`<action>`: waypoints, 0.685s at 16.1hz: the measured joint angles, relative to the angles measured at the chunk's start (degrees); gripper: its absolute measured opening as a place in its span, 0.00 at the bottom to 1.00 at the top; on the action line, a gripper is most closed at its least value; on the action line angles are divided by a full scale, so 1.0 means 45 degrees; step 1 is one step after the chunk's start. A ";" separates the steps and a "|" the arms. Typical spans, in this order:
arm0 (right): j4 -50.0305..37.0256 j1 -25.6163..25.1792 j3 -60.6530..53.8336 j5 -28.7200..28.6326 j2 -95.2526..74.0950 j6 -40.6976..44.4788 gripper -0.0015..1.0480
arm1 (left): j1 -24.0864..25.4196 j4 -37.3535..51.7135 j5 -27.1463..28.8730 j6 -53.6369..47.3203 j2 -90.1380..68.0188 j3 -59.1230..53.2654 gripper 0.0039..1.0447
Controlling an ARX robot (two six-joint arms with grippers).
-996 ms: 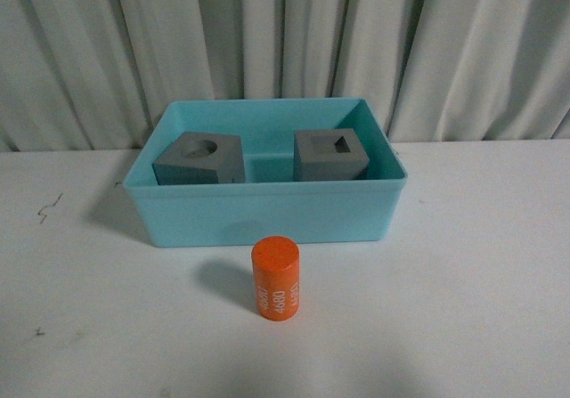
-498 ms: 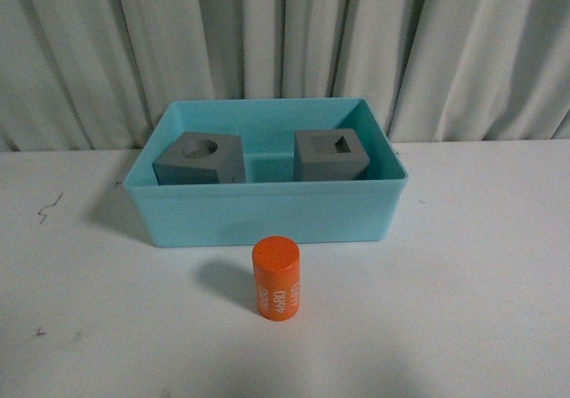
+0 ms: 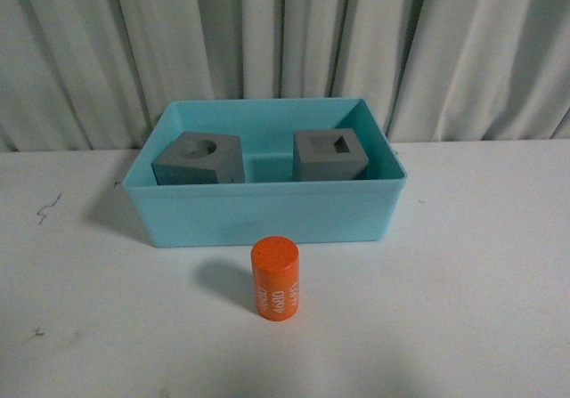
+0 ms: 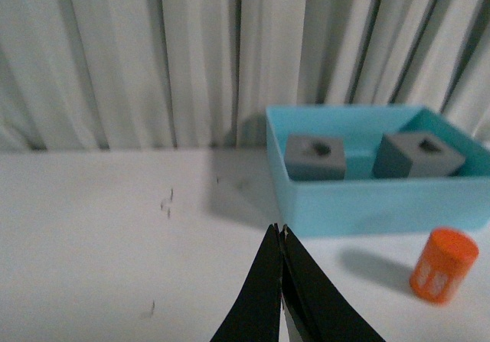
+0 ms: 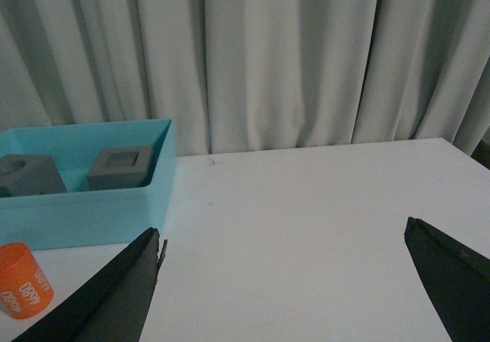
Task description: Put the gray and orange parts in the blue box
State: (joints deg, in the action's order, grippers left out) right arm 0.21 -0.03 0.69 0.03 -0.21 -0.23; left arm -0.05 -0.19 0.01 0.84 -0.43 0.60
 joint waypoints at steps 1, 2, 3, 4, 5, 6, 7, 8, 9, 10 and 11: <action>-0.0010 0.0005 0.0000 -0.0010 0.0000 0.0005 0.94 | 0.0000 0.0024 0.0024 0.0000 0.0019 0.0019 0.01; -0.0010 0.0005 0.0000 -0.0010 0.0000 0.0005 0.94 | 0.0005 -0.0058 0.0024 -0.0005 0.0005 0.0000 0.01; 0.0015 0.0005 0.0000 -0.0005 0.0000 0.0005 0.94 | 0.0005 0.0029 0.0010 0.0005 0.0019 0.0000 0.01; -0.0005 0.0005 0.0000 -0.0010 0.0005 0.0005 0.94 | 0.0005 -0.0015 0.0000 0.0000 0.0019 0.0000 0.10; 0.0000 0.0005 0.0000 -0.0005 0.0005 0.0005 0.94 | 0.0005 -0.0005 -0.0005 0.0000 0.0019 0.0000 0.22; 0.0000 0.0005 -0.0005 -0.0010 0.0005 0.0005 0.94 | 0.0005 -0.0005 0.0000 0.0000 0.0019 0.0000 0.32; 0.0000 0.0005 0.0000 -0.0005 0.0005 0.0005 0.94 | 0.0005 -0.0005 0.0005 0.0000 0.0019 0.0000 0.44; 0.0000 0.0005 0.0000 -0.0005 0.0005 0.0005 0.94 | 0.0005 -0.0005 0.0000 0.0000 0.0019 0.0000 0.56; 0.0000 0.0005 0.0000 -0.0005 0.0005 0.0005 0.94 | 0.0005 -0.0005 0.0000 -0.0005 0.0019 0.0000 0.68; 0.0000 0.0005 0.0000 -0.0005 0.0005 0.0005 0.94 | 0.0005 -0.0005 0.0000 0.0000 0.0019 0.0000 0.80; 0.0000 0.0005 0.0000 -0.0005 0.0005 0.0005 0.94 | 0.0005 -0.0005 0.0000 0.0000 0.0019 0.0000 0.91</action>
State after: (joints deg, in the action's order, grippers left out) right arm 0.21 -0.01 0.69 0.01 -0.19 -0.21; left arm -0.03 -0.21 0.01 0.84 -0.34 0.60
